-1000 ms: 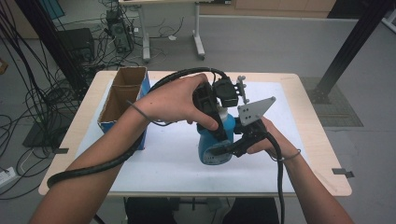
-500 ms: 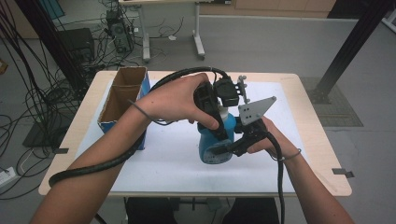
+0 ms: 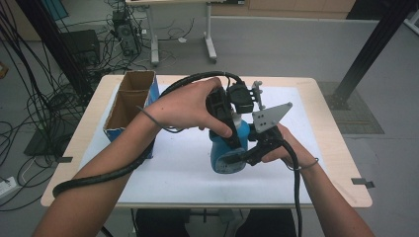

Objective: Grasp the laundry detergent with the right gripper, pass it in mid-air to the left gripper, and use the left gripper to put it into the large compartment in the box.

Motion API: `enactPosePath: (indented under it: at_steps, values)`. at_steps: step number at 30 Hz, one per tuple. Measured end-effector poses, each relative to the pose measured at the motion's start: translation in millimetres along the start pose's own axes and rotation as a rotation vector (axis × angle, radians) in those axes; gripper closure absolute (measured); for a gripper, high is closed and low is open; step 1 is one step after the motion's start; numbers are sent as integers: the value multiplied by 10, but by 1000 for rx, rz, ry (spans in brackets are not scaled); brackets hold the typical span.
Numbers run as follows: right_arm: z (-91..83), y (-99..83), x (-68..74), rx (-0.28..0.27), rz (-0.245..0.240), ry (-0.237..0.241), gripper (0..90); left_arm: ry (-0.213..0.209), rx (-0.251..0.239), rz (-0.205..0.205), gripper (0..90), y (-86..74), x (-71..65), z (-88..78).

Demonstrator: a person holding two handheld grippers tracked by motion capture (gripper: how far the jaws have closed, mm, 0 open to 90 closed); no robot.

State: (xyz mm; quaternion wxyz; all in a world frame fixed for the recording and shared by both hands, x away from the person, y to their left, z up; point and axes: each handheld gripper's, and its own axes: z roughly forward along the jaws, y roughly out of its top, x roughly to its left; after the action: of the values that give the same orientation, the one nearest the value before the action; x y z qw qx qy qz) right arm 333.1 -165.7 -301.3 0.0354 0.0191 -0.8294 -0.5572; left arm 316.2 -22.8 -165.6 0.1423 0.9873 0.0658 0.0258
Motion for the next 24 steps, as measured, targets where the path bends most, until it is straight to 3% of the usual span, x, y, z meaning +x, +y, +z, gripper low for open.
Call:
enactPosePath:
  at_steps: [24]
  values:
    - [12, 8, -23, -9, 1, 10, 442, -3, -14, -19, 377, -31, 22, -18]
